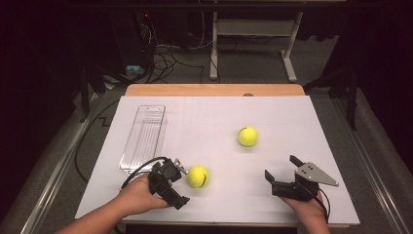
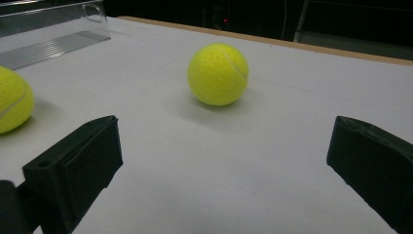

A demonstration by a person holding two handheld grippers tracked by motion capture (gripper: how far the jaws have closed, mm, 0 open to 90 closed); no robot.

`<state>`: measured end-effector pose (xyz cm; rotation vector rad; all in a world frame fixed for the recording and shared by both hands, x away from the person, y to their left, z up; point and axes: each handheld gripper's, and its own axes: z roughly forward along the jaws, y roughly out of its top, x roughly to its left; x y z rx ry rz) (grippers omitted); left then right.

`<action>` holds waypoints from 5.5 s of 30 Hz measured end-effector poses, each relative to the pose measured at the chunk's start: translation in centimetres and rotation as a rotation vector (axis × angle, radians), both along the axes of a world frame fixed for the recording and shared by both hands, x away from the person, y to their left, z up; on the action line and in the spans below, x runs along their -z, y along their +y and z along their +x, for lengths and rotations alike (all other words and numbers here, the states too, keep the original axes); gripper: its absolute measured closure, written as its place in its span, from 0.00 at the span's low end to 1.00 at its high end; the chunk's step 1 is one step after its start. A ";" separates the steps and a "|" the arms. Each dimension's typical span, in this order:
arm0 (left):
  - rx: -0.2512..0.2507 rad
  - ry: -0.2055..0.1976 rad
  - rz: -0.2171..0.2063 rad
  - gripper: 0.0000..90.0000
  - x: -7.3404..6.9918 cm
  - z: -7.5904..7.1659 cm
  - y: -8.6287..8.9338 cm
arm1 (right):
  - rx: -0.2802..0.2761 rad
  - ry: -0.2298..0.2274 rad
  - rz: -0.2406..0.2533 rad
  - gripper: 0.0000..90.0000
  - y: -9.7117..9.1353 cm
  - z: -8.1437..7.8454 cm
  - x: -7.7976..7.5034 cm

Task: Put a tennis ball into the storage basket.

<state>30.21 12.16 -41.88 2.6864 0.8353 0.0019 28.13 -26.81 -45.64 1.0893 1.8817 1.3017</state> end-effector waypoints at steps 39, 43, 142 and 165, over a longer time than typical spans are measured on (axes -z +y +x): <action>0.101 0.159 0.181 0.01 -2.1 3.5 -3.8 | -0.005 -0.006 0.011 0.00 -0.2 -0.3 -0.2; 0.110 0.159 0.194 0.01 -2.1 3.8 -4.2 | -0.006 -0.007 0.010 0.00 -0.2 -0.3 -0.2; 0.100 0.197 0.190 0.29 -2.1 7.3 -6.9 | -0.006 0.006 0.010 0.00 -0.2 -0.3 0.0; 0.059 0.172 0.188 0.29 -4.5 7.6 -4.6 | -0.011 0.003 0.002 0.00 -0.2 -0.3 0.0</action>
